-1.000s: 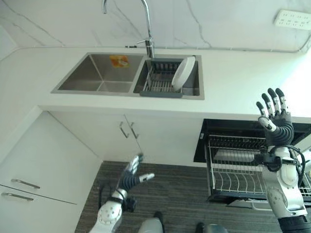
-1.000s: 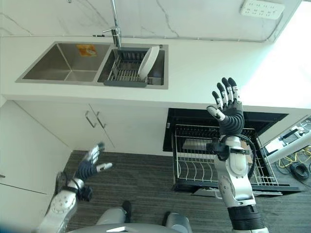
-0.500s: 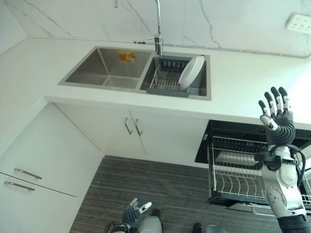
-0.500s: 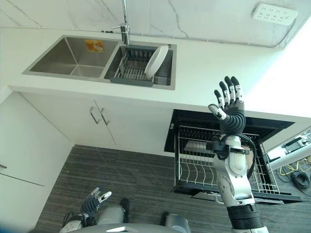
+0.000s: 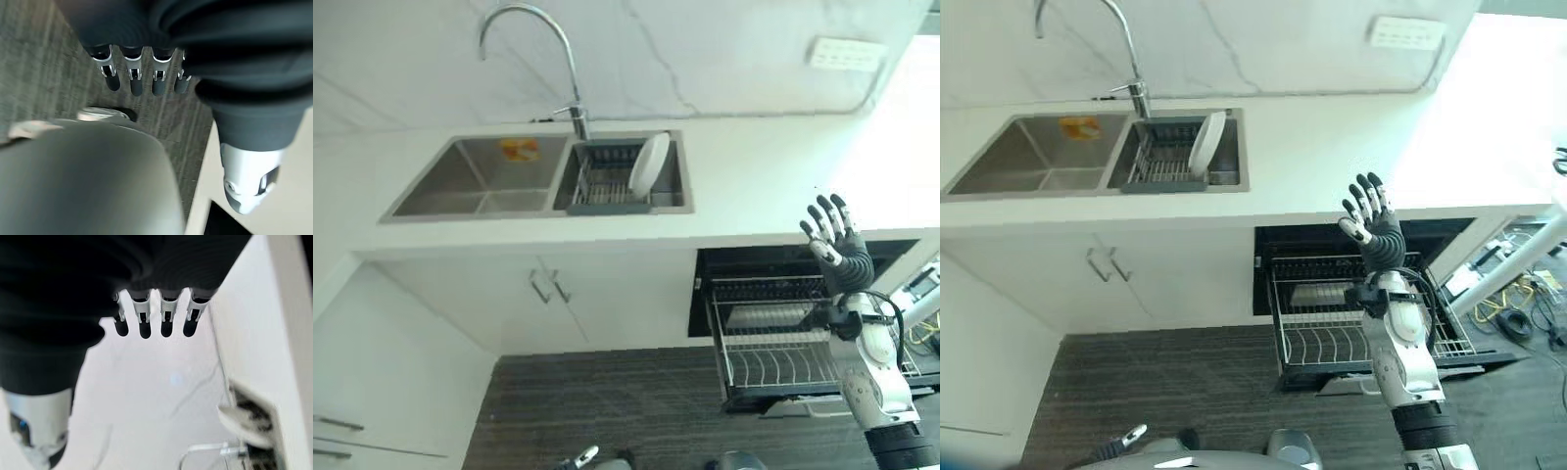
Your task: Place the dishes in the dishwasher.
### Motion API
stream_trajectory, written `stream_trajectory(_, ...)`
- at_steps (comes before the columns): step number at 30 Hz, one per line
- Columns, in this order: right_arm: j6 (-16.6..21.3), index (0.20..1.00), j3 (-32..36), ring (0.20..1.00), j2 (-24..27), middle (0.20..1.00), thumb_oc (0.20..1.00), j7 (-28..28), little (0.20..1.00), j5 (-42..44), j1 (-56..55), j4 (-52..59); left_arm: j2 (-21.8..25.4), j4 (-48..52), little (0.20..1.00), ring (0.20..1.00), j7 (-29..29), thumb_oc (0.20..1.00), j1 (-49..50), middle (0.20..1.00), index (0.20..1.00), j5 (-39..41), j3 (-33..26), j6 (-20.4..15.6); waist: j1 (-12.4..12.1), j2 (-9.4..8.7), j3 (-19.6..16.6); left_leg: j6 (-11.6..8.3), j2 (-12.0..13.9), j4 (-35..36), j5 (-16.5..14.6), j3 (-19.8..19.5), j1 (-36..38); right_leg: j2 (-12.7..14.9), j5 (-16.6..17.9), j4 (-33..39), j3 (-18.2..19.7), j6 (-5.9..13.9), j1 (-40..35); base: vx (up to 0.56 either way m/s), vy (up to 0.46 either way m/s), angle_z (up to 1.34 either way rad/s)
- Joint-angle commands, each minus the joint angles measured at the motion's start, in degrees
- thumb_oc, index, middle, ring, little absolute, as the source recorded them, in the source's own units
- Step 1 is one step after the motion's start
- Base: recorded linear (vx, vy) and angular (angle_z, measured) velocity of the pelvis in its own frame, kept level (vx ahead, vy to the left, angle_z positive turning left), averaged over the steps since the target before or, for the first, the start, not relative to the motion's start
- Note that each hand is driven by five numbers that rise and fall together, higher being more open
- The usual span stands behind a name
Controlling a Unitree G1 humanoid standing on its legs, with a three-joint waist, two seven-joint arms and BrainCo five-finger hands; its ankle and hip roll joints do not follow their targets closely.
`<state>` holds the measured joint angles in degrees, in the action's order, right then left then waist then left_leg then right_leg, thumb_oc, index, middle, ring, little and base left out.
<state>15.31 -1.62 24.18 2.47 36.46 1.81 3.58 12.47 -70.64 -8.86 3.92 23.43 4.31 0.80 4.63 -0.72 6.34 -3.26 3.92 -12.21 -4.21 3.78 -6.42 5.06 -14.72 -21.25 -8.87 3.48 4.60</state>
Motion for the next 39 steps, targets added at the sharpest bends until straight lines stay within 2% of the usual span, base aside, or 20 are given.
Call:
stream_trajectory(1, 3.69, 1.0, 1.5, 1.0, 0.37, 1.0, 1.0, -0.32, 1.0, -0.37, 2.69, 4.06, -2.52, -1.57, 1.0, 1.0, -0.31, 1.0, -0.2, 1.0, 1.0, -0.26, 0.83, -0.21, -0.32, -1.97, 2.0, 3.9, -4.25, -4.98, -7.05, 4.37, 5.07, -4.55, 5.74, 4.06, 3.27, -1.0, -2.23, 0.07, -0.068, 0.09)
stream_trajectory(2, 3.93, 1.0, 1.75, 1.0, 0.81, 1.0, 1.0, -0.64, 1.0, -0.32, 2.66, 3.79, -2.49, -1.25, 1.0, 1.0, -0.26, 1.0, -0.2, 1.0, 1.0, 0.31, 0.48, -0.25, -0.42, -2.36, 2.3, 4.15, -4.9, -4.98, -7.15, 5.22, 5.94, -4.1, 5.44, 4.06, 3.43, -1.23, -2.68, 0.09, -0.045, 0.1)
stream_trajectory(3, 4.25, 1.0, 1.86, 1.0, 1.24, 1.0, 1.0, -0.66, 1.0, -0.27, 2.65, 3.39, -2.55, -0.98, 1.0, 1.0, -0.27, 1.0, -0.24, 1.0, 1.0, -0.1, 0.14, -0.5, -0.75, -2.92, 2.69, 4.1, -5.67, -4.98, -5.59, 5.61, 6.41, -3.65, 5.26, 4.06, 3.85, -1.61, -3.23, 0.11, -0.045, 0.0)
stream_trajectory(4, 4.76, 1.0, 2.2, 1.0, 1.56, 1.0, 1.0, -0.72, 1.0, -0.01, 2.73, 2.63, -2.76, -0.66, 1.0, 1.0, -0.23, 1.0, -0.31, 1.0, 1.0, -0.87, -0.03, -0.97, -1.32, -3.76, 3.54, 3.72, -6.45, -5.52, -1.74, 5.6, 6.58, -3.18, 5.38, 4.06, 4.77, -2.08, -4.13, 0.08, -0.037, -0.1)
stream_trajectory(5, 4.76, 1.0, 2.2, 1.0, 1.56, 1.0, 1.0, -0.72, 1.0, -0.01, 2.73, 2.63, -2.76, -0.66, 1.0, 1.0, -0.23, 1.0, -0.31, 1.0, 1.0, -0.87, -0.03, -0.97, -1.32, -3.76, 3.54, 3.72, -6.45, -5.52, -1.74, 5.6, 6.58, -3.18, 5.38, 4.06, 4.77, -2.08, -4.13, 0.13, 0.034, -0.12)
stream_trajectory(6, 5.18, 1.0, 2.6, 1.0, 1.3, 1.0, 1.0, -0.98, 1.0, -0.5, 3.09, 1.42, -2.92, 0.31, 1.0, 1.0, 0.36, 1.0, -0.15, 1.0, 1.0, -1.07, -0.01, -1.4, -1.62, -3.46, 4.82, 2.45, -4.57, -6.05, 1.85, 5.34, 4.09, -4.11, 5.54, 4.06, 5.84, -2.32, -5.32, 0.12, 0.1, -0.09)
stream_trajectory(7, 5.17, 1.0, 2.45, 1.0, 1.22, 1.0, 1.0, -0.75, 1.0, -0.98, 3.3, 1.26, -2.9, 0.63, 1.0, 1.0, 0.57, 1.0, -0.16, 1.0, 1.0, -1.27, 0.11, -1.35, -1.72, -3.2, 5.12, 1.88, -3.76, -4.98, 3.18, 5.02, 3.4, -4.41, 5.32, 4.06, 6.1, -2.25, -5.68, 0.21, 0.224, 0.04)
stream_trajectory(8, 5.02, 1.0, 1.95, 1.0, 1.53, 1.0, 1.0, -0.1, 1.0, -1.95, 3.84, 1.04, -2.78, 0.81, 1.0, 1.0, 0.69, 1.0, -0.35, 1.0, 1.0, -2.72, 0.46, -1.54, -1.88, -1.96, 5.58, 0.05, -0.42, -4.98, 6.05, 2.66, -0.35, -5.69, 4.77, 4.06, 6.33, -2.25, -6.37, 0.19, 0.26, 0.02)
stream_trajectory(11, 4.37, 1.0, 0.46, 1.0, 3.46, 1.0, 1.0, -0.19, 1.0, -1.36, 5.61, 0.45, -2.78, -1.05, 1.0, 1.0, 1.25, 1.0, -1.17, 1.0, 1.0, -4.59, 2.01, -2.81, -2.18, -0.73, 5.37, -1.85, 2.52, -4.98, 8.19, -4.25, -5.94, -5.98, 3.58, 4.06, 8.64, -2.04, -7.21, 0.28, 0.384, -0.08)
stream_trajectory(13, 4.46, 1.0, -0.69, 1.0, 4.02, 1.0, 1.0, -0.36, 1.0, -1.93, 6.18, 0.52, -2.49, -1.6, 1.0, 1.0, 1.31, 1.0, -1.62, 1.0, 1.0, -2.85, 1.97, -2.28, -2.4, -0.8, 4.54, -0.6, 0.53, -4.98, 2.12, -5.22, -5.76, -4.35, 3.08, 4.06, 10.2, -0.98, -7.51, 0.31, 0.444, -0.62)
stream_trajectory(14, 4.47, 1.0, -0.99, 1.0, 4.1, 1.0, 1.0, -0.26, 1.0, -1.24, 6.13, 0.58, -2.33, -1.78, 1.0, 1.0, 1.29, 1.0, -1.66, 1.0, 1.0, -2.99, 1.88, -2.23, -2.49, -0.91, 4.06, -0.11, -0.05, -4.98, 0.68, -4.83, -5.38, -3.63, 3.12, 4.06, 10.09, -0.44, -7.31, 0.21, 0.293, -0.83)
stream_trajectory(20, 4.95, 1.0, -1.59, 1.0, 1.41, 1.0, 1.0, 0.42, 1.0, -0.72, 4.82, 2.11, -0.77, -1.93, 1.0, 1.0, 2.61, 1.0, -1.63, 1.0, 1.0, -5.18, 3.7, -2.77, -3.4, -0.87, 2.39, 3.32, -3.17, -4.98, -3.78, -4.34, -2.88, 0.31, 5.18, 4.06, 7.18, 1.96, -5.42, 0.2, 0.198, -0.78)
stream_trajectory(22, 4.86, 1.0, -2.23, 1.0, 0.38, 1.0, 1.0, 0.27, 1.0, -0.43, 5.25, 2.42, -0.08, -1.68, 1.0, 1.0, 3.4, 1.0, -1.54, 1.0, 1.0, -4.47, 4.29, -2.39, -4.2, -0.81, 2.42, 4.23, -3.1, -4.98, -4.58, -2.8, -2.0, 0.9, 7.07, 4.06, 4.06, 2.67, -4.53, 0.06, 0.0, -0.6)
stream_trajectory(24, 5.76, 1.0, -4.46, 1.0, -0.25, 1.0, 1.0, 0.39, 1.0, 0.0, 7.75, 1.86, 0.58, -1.02, 1.0, 1.0, 4.15, 1.0, -1.44, 1.0, 1.0, -1.71, 4.31, -2.84, -5.97, -1.07, 3.29, 4.11, -1.9, -4.98, -5.38, 0.62, -1.22, 0.14, 7.42, 4.06, -1.53, 2.71, -1.74, -0.07, -0.127, -0.88)
stream_trajectory(26, 6.14, 1.0, -6.3, 1.0, -0.75, 1.0, 1.0, 0.48, 1.0, -0.6, 9.33, 2.16, -0.05, -1.08, 1.0, 1.0, 4.64, 1.0, -0.84, 1.0, 1.0, -0.22, 3.82, -4.77, -7.37, -1.67, 4.17, 3.51, -1.69, -4.98, -5.42, 3.13, -1.19, -0.07, 7.23, 4.06, -5.02, 2.11, -0.17, -0.08, -0.137, -1.27)
stream_trajectory(29, 5.63, 1.0, -6.95, 1.0, -0.26, 1.0, 1.0, 1.06, 1.0, -0.79, 10.54, 1.97, -0.29, -0.77, 1.0, 1.0, 5.36, 1.0, -0.84, 1.0, 1.0, 3.64, 2.82, -4.86, -7.29, -2.15, 4.54, 3.5, -2.56, -4.98, -5.16, 2.82, -1.6, -1.03, 6.84, 4.06, -3.25, 1.13, 1.07, 0.0, -0.18, -0.57)
stream_trajectory(31, 5.47, 1.0, -6.4, 1.0, 0.47, 1.0, 1.0, 0.99, 1.0, -1.48, 10.71, 1.85, -1.01, -0.42, 1.0, 1.0, 5.19, 1.0, -0.15, 1.0, 1.0, 3.92, 1.19, -6.0, -7.25, -2.98, 4.5, 3.35, -3.39, -4.98, -4.36, 4.65, -1.32, -0.84, 6.55, 4.06, -2.6, 0.39, 1.63, 0.07, -0.18, 0.09)
stream_trajectory(34, 5.37, 1.0, -5.3, 1.0, 0.97, 1.0, 1.0, 1.25, 1.0, -1.84, 10.84, 1.32, -1.46, 0.61, 1.0, 1.0, 4.95, 1.0, 0.95, 1.0, 1.0, 2.97, 0.3, -6.64, -8.11, -4.55, 6.03, 3.06, -5.08, -4.98, -1.19, 6.05, -0.4, 0.13, 6.74, 4.06, -1.74, -0.38, 0.41, 0.1, -0.109, 0.06)
stream_trajectory(36, 4.88, 1.0, -4.71, 1.0, 0.13, 1.0, 1.0, 1.72, 1.0, -3.01, 11.26, 1.23, -1.43, 1.54, 1.0, 1.0, 5.33, 1.0, 1.77, 1.0, 1.0, 1.29, -0.57, -5.72, -8.23, -3.57, 6.4, 2.0, -2.28, -4.98, -0.67, 5.22, -1.65, -0.66, 6.61, 4.06, -2.08, -0.34, -0.44, 0.15, 0.031, -0.01)
stream_trajectory(39, 3.82, 1.0, -4.95, 1.0, 0.26, 1.0, 1.0, 2.6, 1.0, -3.89, 11.07, 2.25, -2.04, 0.29, 1.0, 1.0, 5.35, 1.0, 2.24, 1.0, 1.0, -0.26, -0.43, -5.74, -8.01, -1.59, 6.09, -1.04, 3.06, -4.98, 3.05, 0.93, -6.75, -1.81, 5.29, 4.06, -1.69, -0.53, -1.67, 0.19, 0.201, 0.02)
